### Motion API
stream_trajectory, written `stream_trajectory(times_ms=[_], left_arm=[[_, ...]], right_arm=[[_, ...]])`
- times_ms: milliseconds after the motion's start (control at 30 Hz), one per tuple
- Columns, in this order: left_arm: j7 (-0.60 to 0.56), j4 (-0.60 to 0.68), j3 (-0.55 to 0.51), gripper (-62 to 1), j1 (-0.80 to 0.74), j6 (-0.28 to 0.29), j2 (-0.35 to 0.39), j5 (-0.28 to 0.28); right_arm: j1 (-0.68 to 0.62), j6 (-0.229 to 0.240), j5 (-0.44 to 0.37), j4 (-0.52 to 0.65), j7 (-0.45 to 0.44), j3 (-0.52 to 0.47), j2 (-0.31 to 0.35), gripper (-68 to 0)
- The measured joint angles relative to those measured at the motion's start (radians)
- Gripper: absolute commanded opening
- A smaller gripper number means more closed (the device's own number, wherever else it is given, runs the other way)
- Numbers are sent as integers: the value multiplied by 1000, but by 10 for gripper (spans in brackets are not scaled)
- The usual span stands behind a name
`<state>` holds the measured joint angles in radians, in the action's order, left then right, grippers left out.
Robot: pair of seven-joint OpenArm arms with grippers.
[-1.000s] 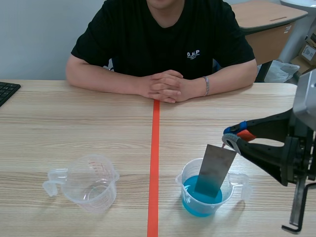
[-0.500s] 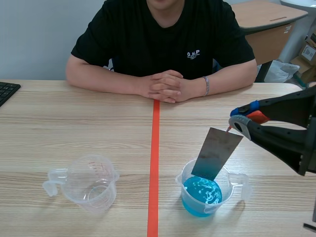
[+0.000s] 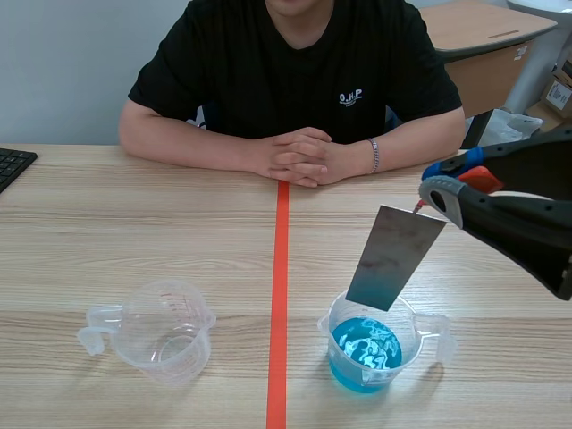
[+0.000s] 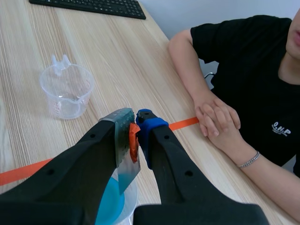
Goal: Do the redox reaction experiment.
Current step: 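Raise the plate and point at it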
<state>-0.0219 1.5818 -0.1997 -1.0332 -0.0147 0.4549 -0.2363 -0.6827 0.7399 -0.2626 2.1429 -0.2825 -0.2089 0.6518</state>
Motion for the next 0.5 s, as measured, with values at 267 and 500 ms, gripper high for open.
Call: stream_trajectory(times_ms=[267, 500], left_arm=[[0, 0, 0, -563, 0, 0, 0, 0], [0, 0, 0, -563, 0, 0, 0, 0]], right_arm=[[0, 0, -85, 48, 80, -19, 0, -660], [0, 0, -152, 69, 158, -19, 0, -660]])
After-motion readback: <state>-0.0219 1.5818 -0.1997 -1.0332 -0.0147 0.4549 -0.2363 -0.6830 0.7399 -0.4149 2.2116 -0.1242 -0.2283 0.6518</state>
